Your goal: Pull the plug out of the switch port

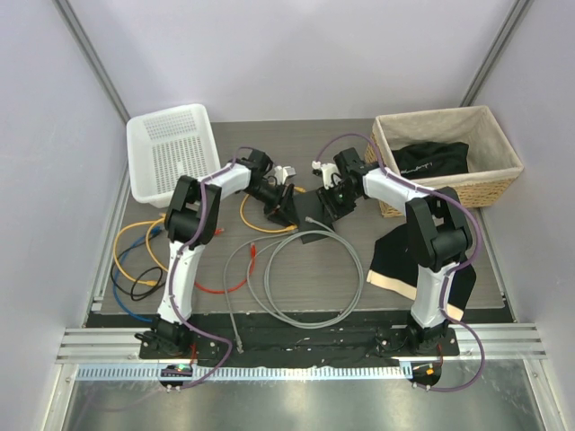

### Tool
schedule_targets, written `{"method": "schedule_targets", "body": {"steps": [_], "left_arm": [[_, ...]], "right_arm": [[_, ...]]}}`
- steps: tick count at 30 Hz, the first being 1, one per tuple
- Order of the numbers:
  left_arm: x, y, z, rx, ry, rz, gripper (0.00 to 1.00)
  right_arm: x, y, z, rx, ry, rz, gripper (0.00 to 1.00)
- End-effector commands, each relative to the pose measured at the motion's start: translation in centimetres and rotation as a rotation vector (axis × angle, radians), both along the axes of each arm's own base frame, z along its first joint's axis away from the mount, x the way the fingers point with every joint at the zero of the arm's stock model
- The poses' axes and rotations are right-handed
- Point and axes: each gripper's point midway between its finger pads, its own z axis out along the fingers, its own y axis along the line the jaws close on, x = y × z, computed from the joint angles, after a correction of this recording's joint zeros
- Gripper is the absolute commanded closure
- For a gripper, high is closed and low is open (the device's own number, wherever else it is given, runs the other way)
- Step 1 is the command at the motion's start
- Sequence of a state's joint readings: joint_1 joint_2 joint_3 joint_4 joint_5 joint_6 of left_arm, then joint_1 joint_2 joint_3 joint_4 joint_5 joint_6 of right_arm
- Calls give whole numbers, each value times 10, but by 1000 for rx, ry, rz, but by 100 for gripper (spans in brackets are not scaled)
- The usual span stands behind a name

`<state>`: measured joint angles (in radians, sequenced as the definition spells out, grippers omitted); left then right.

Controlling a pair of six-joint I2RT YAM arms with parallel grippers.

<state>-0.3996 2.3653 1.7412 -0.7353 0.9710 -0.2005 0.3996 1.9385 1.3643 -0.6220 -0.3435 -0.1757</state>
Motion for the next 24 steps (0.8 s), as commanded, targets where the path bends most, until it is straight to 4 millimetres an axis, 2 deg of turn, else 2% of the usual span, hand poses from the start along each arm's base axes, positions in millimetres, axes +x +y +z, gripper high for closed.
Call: {"method": "schedule_targets", "body": {"steps": [1, 3, 10, 17, 21, 24], "left_arm": [[-5, 3, -75, 202, -194, -93, 53], [-10, 3, -77, 200, -189, -103, 56], [-19, 4, -76, 149, -216, -159, 56], [-24, -3, -66, 44, -229, -244, 55], [-29, 1, -58, 16, -244, -320, 55], [-29, 6, -61, 41, -261, -355, 57]], "right_arm": [[-19, -1, -37, -46, 110, 8, 63], [-18, 0, -37, -43, 109, 9, 63], [-17, 2, -36, -38, 100, 9, 63], [-18, 3, -36, -42, 97, 19, 63], [-19, 2, -37, -46, 97, 20, 63], [-18, 2, -37, -46, 93, 21, 62]]}}
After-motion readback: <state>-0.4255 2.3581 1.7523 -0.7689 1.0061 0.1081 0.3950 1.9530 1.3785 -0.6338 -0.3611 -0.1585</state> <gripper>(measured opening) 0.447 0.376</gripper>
